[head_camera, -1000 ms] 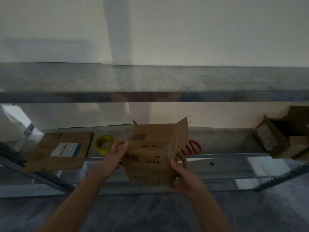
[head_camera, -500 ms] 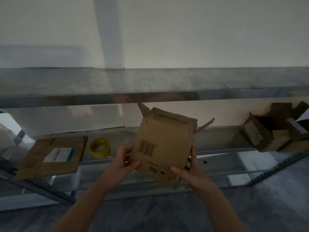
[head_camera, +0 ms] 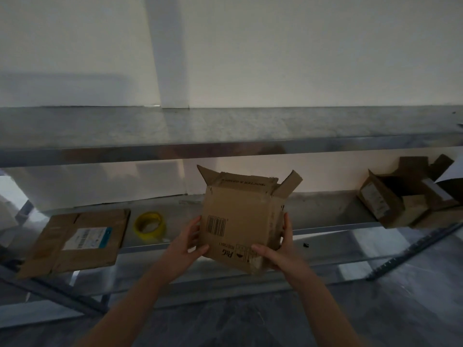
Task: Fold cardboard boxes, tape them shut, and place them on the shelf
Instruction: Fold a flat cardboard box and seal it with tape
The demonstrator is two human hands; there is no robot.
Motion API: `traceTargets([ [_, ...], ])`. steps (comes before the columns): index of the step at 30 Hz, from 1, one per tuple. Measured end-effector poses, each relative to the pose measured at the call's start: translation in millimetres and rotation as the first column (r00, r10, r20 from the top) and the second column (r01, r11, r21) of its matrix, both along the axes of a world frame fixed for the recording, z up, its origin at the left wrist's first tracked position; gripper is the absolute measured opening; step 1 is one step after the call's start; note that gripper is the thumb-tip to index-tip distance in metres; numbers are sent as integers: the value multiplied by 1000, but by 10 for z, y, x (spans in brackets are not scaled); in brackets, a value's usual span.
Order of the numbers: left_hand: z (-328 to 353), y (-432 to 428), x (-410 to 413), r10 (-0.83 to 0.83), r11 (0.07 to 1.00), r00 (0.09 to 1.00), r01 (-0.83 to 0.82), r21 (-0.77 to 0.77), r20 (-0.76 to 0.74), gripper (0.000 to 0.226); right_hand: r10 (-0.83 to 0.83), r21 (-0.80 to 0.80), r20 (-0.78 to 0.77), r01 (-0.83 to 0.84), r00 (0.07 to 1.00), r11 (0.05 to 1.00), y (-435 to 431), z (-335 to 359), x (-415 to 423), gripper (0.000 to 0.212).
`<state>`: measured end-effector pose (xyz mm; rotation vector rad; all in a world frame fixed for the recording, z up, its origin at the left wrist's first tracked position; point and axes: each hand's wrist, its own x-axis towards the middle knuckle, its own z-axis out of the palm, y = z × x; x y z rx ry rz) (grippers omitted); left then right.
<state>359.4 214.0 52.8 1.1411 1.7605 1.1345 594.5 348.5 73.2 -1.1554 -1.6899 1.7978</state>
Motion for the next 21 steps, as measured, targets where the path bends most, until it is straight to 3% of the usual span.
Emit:
traceTargets([
  [3, -1, 89, -81, -74, 995, 934, 44, -93, -349, 71, -112, 243, 120, 81, 986, 967, -48, -27, -56, 147],
  [6, 29, 243, -138, -195, 976, 789, 96, -196, -582, 85, -240, 419, 181, 146, 954, 896, -37, -31, -17, 150],
  [10, 140, 547, -19, -338, 940, 613, 180, -291, -714, 79, -392, 546, 199, 231, 898, 805, 91, -122, 255, 146],
  [14, 183, 939, 272, -392, 916, 393, 248, -315, -832, 96, -476, 591, 241, 261, 846, 763, 290, -199, 777, 145],
  [21, 43, 1633, 1330, -376, 913, 437, 323, -248, -817, 92, -584, 604, 247, 348, 773, 717, 848, -271, 1903, 146],
])
